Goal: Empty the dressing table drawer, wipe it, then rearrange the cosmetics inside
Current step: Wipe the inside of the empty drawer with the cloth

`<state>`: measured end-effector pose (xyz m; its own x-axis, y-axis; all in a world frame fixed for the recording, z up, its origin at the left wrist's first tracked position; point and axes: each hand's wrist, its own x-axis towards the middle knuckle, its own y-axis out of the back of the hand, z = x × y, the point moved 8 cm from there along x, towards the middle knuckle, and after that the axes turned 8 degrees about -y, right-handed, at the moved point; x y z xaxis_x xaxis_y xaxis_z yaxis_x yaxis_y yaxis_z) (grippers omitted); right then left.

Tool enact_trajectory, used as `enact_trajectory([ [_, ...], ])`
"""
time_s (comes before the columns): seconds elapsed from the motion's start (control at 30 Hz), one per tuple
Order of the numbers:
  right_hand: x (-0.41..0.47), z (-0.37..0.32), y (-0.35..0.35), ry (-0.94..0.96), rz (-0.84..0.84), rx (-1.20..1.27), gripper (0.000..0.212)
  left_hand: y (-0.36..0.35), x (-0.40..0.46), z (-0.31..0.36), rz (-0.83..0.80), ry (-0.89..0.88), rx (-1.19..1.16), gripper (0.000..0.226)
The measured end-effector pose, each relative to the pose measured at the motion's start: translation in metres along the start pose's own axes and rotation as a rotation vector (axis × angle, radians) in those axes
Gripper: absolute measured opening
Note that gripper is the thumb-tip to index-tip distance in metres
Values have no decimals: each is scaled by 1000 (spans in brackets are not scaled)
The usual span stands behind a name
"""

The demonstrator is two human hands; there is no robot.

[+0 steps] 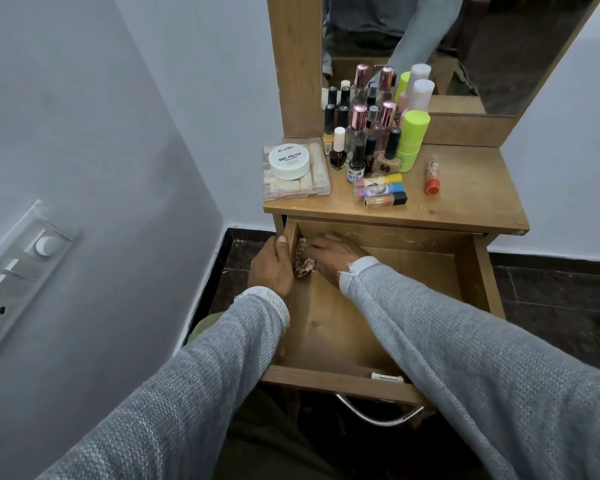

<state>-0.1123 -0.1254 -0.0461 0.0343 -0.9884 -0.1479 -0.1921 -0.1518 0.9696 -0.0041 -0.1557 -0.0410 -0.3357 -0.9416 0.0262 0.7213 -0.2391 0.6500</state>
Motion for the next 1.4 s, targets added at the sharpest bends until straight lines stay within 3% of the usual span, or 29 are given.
enact_trajectory([
  [0.1,-8,3,-9,-79,102,74,38,0,0,0,2,-3,11,34],
  [0.37,-1,-11,-9,-162,-14,-61,48,1,0,-1,14,-7,21,37],
  [0.7,-2,-5,-6,-141,-66,-195,40,2,1,0,13,-14,42,42],
  [0.97,-48,43,-1,-239,-90,-317,51,4,1,1,15,-21,52,42],
  [1.2,-92,93,-7,-465,-217,-339,53,3,-1,2,11,-30,64,45],
  [1.3,-112,124,-10,-736,-261,-146,47,3,-1,-1,11,-7,47,46],
  [1.4,-122,142,-1,-923,-147,22,46,3,-2,1,9,-10,48,46],
])
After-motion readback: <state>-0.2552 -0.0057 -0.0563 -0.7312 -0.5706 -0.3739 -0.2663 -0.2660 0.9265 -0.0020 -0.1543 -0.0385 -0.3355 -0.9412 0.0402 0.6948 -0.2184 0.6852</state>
